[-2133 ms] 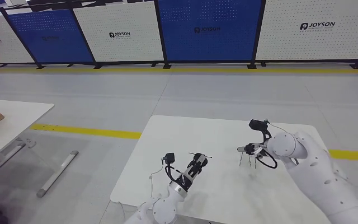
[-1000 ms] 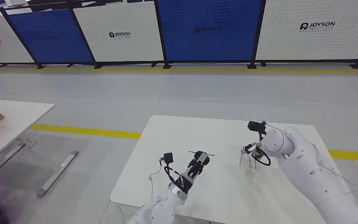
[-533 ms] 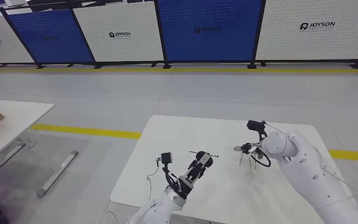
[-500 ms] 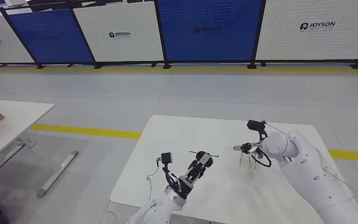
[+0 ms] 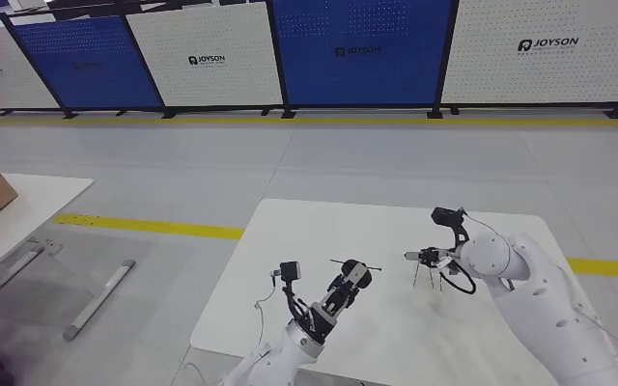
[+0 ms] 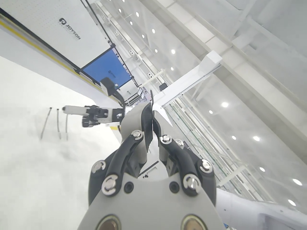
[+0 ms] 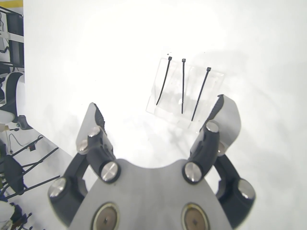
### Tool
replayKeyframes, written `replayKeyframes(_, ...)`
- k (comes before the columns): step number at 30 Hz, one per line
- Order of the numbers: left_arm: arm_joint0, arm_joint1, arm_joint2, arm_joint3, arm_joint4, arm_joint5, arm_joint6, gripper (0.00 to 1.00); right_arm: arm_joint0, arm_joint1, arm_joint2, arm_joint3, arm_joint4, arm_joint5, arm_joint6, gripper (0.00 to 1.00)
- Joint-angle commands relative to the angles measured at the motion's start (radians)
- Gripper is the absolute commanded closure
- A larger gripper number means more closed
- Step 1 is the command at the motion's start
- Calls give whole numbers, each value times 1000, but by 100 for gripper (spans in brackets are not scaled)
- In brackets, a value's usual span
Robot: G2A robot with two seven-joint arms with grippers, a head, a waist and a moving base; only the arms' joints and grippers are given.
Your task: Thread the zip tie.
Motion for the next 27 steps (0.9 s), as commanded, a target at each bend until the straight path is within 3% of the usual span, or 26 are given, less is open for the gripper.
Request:
replayKeyframes(1, 20, 2, 1, -60, 15, 0, 6, 100, -1, 0, 1, -3, -5, 2, 4, 0)
replayKeyframes(3, 49, 7, -1, -130, 41, 0, 10, 100, -1, -1, 1, -6, -8, 3, 8, 0)
replayKeyframes(6, 86, 16, -2, -202, 95, 0, 25, 100, -1, -2, 1, -8, -12, 3, 12, 0)
replayKeyframes(9, 105, 22, 2, -212, 149, 0, 57, 100, -1, -3, 2, -7, -15, 1, 15, 0)
replayKeyframes(12, 103, 25, 16, -170, 186, 0, 92, 100, -1, -4, 3, -5, -18, -1, 16, 0)
replayKeyframes(17, 52, 20, 25, -42, 143, 0, 89, 100, -2, -4, 9, -2, -21, -8, 18, 0)
replayKeyframes(27, -76, -6, 60, 187, 62, 109, 87, 100, -11, -5, 20, -6, -24, -14, 21, 0)
